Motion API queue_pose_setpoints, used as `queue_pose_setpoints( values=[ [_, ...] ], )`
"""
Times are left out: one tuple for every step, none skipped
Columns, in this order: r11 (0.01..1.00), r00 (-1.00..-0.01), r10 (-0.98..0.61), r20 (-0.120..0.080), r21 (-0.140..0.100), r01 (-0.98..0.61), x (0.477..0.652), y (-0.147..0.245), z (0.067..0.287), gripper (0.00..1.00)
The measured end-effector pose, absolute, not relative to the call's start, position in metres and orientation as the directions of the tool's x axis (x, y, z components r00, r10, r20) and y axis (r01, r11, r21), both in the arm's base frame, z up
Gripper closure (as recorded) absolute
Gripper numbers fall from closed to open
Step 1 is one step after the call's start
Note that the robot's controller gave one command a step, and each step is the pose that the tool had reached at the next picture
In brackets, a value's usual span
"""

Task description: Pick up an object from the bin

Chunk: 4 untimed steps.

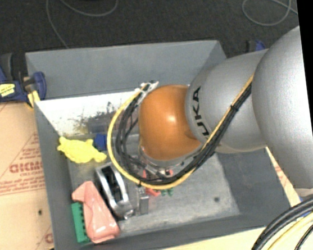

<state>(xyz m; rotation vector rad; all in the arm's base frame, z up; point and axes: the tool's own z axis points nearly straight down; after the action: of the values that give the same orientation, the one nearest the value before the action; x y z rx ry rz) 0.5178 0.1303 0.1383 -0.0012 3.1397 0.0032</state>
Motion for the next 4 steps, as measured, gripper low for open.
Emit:
queue_pose_setpoints(
  values=[
    [0.996,-0.996,-0.092,-0.002,0.001,-0.092,0.545,0.081,0.093,0.0],
    [0.973,-0.973,-0.229,-0.001,0.001,-0.229,0.567,0.051,0.102,0.0],
    [0.975,-0.975,-0.223,-0.007,0.001,-0.223,0.573,0.048,0.117,0.0],
    [0.968,-0.968,-0.252,-0.005,0.001,-0.252,0.579,0.041,0.071,0.0]
  ],
)
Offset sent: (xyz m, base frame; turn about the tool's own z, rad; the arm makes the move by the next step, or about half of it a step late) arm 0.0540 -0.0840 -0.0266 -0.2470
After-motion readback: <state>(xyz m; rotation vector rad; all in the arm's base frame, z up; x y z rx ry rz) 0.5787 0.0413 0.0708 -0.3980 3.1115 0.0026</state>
